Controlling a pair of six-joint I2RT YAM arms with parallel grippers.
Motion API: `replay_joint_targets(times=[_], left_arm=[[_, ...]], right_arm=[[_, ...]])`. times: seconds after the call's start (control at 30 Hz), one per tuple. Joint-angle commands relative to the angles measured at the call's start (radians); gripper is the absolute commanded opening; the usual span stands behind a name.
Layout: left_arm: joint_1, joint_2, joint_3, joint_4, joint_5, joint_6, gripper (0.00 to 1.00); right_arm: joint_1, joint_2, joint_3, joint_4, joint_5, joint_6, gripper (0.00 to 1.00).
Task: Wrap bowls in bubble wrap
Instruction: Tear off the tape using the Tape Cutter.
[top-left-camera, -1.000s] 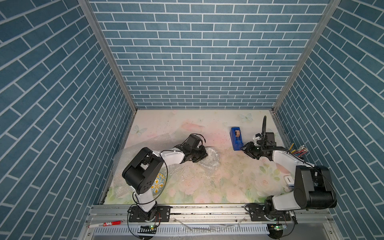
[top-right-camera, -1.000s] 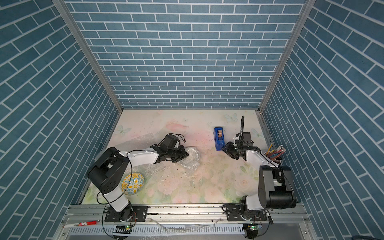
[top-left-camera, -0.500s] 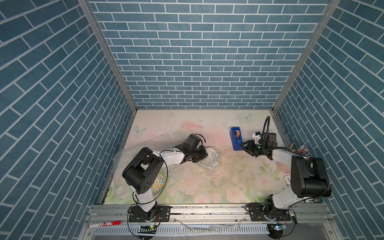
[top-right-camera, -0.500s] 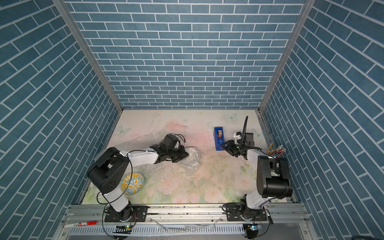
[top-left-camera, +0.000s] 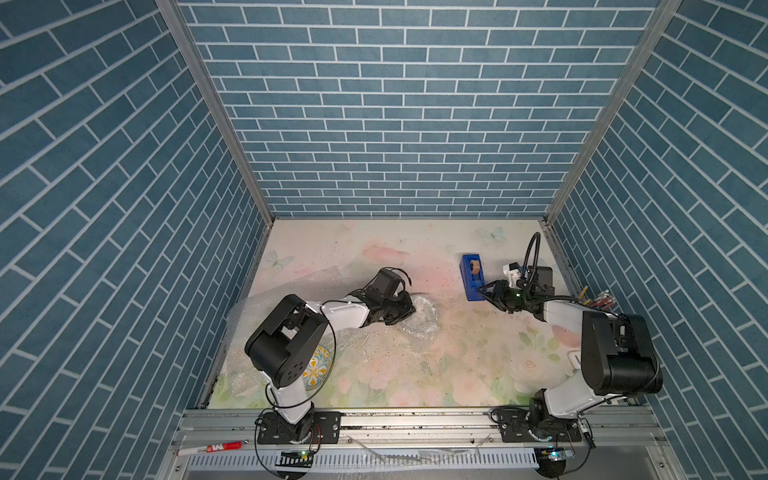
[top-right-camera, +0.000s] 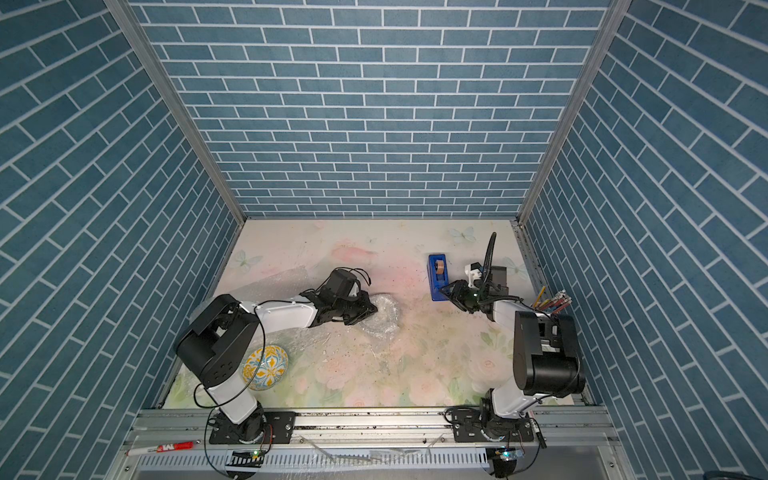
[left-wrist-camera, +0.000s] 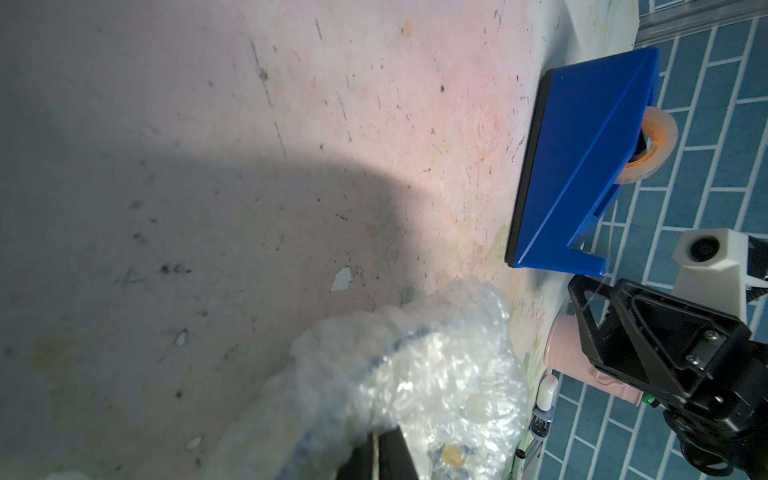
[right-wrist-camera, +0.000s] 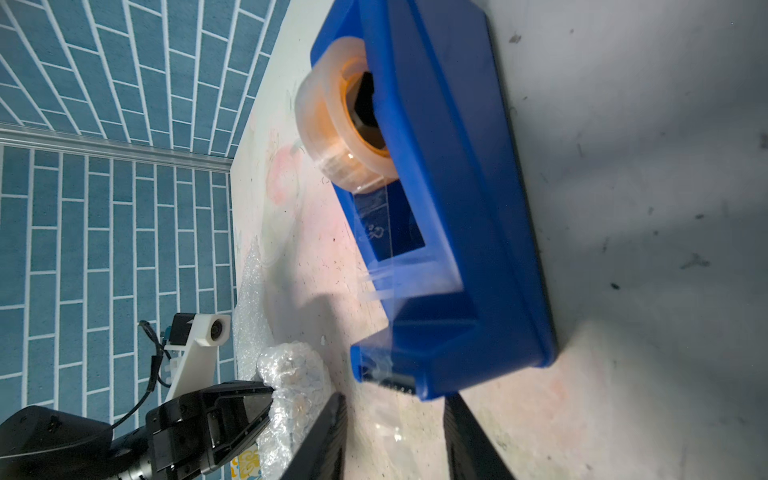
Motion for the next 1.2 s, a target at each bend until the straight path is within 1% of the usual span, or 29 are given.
replay_joint_targets(times=[0.0, 0.2, 0.3, 0.37, 0.47, 0.57, 1.03, 1.17], left_arm=[[0.002, 0.037, -0.031, -0.066, -0.008, 0.001, 0.08], [0.002, 0.037, -0.028, -0.069, -0.006, 0.002, 0.08], [0.002, 0.038, -0.026, -0.069, -0.007, 0.001, 0.08], [0.002, 0.04, -0.025, -0.07, -0.007, 0.001, 0.08], [0.002, 0.041, -0.025, -0.07, -0.006, 0.001, 0.08], [0.002, 0.043, -0.023, -0.072, -0.007, 0.002, 0.08], [0.002, 0.052, -0.029, -0.066, -0.008, 0.002, 0.08], [0.002, 0.054, -0.031, -0.06, -0.008, 0.001, 0.08]], right_arm=[[-0.002, 0.003, 0.011, 0.023, -0.027, 0.007, 0.38], [0.0, 0.02, 0.019, 0.016, -0.041, 0.005, 0.33], [-0.001, 0.022, 0.019, 0.02, -0.042, 0.007, 0.3], [-0.002, 0.021, 0.02, 0.02, -0.044, 0.008, 0.25], [-0.001, 0.016, 0.022, 0.018, -0.043, 0.01, 0.16], [-0.001, -0.001, 0.013, 0.02, -0.043, 0.021, 0.0], [0.0, -0.124, 0.0, -0.042, -0.017, 0.036, 0.0], [0.0, -0.174, -0.035, -0.054, -0.004, 0.05, 0.0]])
